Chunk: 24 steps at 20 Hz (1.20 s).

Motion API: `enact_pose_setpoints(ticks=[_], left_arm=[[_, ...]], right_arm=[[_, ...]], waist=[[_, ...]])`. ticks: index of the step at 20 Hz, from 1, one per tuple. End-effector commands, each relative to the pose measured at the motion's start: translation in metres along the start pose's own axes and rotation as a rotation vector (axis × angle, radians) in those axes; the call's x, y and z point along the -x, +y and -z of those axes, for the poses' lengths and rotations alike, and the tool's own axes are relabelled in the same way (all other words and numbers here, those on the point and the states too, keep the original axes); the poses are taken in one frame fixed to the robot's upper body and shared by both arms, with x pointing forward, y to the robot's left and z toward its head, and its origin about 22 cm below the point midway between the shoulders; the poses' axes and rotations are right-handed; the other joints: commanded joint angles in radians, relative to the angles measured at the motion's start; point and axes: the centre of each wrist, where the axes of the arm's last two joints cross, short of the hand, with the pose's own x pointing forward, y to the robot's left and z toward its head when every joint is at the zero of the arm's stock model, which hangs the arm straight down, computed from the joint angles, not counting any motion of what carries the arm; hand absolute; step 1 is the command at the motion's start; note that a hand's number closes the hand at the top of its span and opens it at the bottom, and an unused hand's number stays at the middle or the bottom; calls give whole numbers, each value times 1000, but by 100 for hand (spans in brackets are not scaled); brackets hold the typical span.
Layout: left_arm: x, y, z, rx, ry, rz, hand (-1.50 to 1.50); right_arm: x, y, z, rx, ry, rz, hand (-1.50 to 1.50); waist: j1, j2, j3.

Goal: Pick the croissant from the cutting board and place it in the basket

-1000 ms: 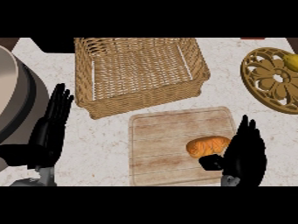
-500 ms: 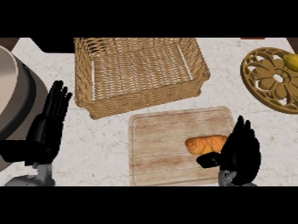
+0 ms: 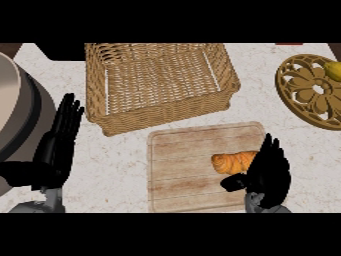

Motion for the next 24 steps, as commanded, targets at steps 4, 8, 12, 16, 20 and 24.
enact_pose_setpoints(ticks=[4, 8, 12, 16, 20, 24], left_arm=[[7, 3, -1, 14, 6, -11, 0], [-2, -3, -7, -10, 1, 3, 0], [0, -2, 2, -8, -5, 17, 0], [2, -5, 4, -1, 9, 21, 0], [12, 8, 0, 0, -13, 18, 0], [0, 1, 4, 3, 2, 4, 0]], right_arm=[[-7, 14, -5, -10, 215, 80, -150], [-8, 8, -1, -9, 225, 67, -150], [-6, 25, 4, 0, 247, 71, -150], [-17, 24, 2, -70, 222, 10, 150], [-23, 33, 1, -69, 174, -49, 150], [-22, 30, -5, -57, 160, -100, 150]], waist=[[0, 1, 0], [2, -3, 0], [1, 1, 1], [2, 2, 1], [4, 2, 1], [-3, -1, 1]])
